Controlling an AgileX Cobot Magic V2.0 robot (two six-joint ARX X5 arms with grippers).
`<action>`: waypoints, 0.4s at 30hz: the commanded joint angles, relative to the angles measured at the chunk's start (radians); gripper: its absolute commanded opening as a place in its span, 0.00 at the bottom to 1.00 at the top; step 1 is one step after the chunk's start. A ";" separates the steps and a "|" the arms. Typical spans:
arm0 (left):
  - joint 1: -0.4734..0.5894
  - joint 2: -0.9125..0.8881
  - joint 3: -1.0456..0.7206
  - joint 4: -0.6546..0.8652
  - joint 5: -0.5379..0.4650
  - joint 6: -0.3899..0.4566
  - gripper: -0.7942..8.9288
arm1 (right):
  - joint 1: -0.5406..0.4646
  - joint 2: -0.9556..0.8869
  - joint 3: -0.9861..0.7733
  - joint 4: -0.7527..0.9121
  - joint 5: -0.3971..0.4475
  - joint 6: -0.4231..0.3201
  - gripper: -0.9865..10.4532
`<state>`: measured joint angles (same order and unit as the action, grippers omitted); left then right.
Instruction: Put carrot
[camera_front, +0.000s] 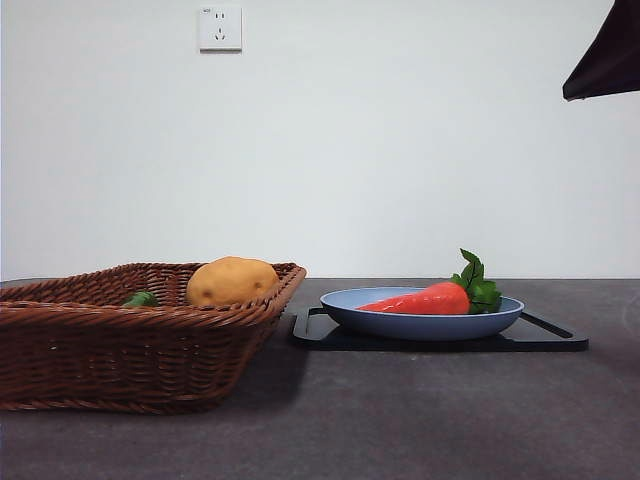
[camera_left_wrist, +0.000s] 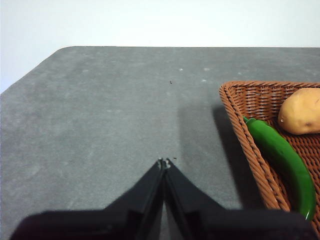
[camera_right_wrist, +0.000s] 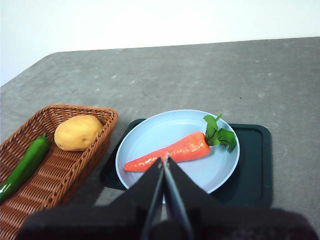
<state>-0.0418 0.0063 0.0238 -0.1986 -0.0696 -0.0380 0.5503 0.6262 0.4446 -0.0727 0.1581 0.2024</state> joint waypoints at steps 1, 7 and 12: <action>0.002 -0.005 -0.010 0.005 -0.001 -0.008 0.09 | 0.007 0.001 0.004 0.012 0.005 0.010 0.09; 0.002 -0.005 -0.010 0.005 -0.001 -0.008 0.09 | -0.035 -0.151 -0.004 -0.074 0.054 -0.116 0.09; 0.002 -0.005 -0.010 0.005 -0.001 -0.008 0.09 | -0.172 -0.328 -0.075 -0.106 -0.043 -0.122 0.09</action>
<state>-0.0418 0.0063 0.0238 -0.1986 -0.0700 -0.0380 0.3985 0.3172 0.3916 -0.1715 0.1341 0.0982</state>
